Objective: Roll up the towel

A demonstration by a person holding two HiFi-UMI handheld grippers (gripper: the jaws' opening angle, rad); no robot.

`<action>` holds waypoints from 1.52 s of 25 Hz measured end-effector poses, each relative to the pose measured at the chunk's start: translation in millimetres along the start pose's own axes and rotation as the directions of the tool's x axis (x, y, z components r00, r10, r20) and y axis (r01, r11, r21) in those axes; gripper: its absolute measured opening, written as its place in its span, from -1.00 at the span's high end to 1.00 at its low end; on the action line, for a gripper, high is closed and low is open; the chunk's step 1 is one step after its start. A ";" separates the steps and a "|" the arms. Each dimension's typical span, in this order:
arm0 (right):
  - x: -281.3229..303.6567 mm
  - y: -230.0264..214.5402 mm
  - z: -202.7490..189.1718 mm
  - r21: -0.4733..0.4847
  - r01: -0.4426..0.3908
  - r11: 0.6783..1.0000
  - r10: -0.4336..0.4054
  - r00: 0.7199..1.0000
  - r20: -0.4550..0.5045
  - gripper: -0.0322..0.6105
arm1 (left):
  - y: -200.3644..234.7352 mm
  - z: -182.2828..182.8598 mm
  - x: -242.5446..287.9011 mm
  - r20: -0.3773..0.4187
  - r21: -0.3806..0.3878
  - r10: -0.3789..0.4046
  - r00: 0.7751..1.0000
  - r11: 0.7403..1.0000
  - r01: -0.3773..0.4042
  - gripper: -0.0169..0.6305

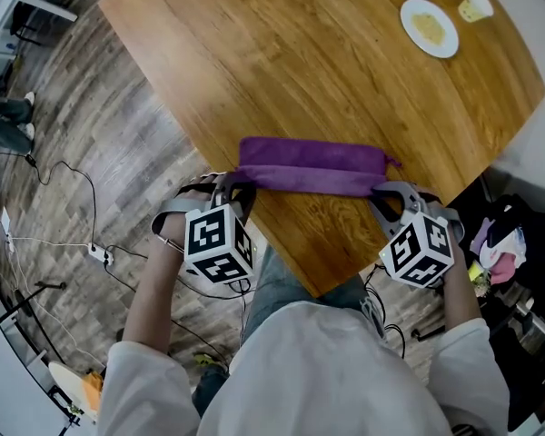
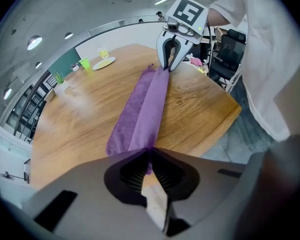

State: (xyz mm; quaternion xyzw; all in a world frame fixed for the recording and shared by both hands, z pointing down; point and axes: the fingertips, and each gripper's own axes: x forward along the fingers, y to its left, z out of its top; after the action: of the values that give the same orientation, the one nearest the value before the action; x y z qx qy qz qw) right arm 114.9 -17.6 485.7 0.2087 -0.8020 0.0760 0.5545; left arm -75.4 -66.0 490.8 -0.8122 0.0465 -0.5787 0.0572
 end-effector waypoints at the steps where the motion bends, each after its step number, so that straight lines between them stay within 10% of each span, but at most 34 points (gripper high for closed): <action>1: -3.3 3.2 0.7 0.010 -0.008 1.000 0.008 1.000 0.003 0.78 | -4.1 -0.8 -2.9 0.002 -0.005 -0.015 1.000 1.000 0.015 0.86; 32: 13.4 -66.5 3.2 0.180 -0.096 0.979 0.095 0.995 0.011 0.74 | 74.0 15.6 23.8 -0.032 -0.057 -0.088 0.996 0.995 0.087 0.85; 38: 7.6 -73.3 2.5 0.226 -0.069 0.972 0.061 0.997 0.042 0.63 | 78.6 11.8 16.6 0.090 -0.190 -0.067 0.994 0.978 0.083 0.82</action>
State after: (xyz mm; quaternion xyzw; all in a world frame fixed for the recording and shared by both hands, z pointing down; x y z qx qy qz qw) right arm 141.2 -86.5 483.8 0.2458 -0.8038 0.1817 0.5104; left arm -59.6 -145.7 491.0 -0.8384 0.0694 -0.5390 -0.0422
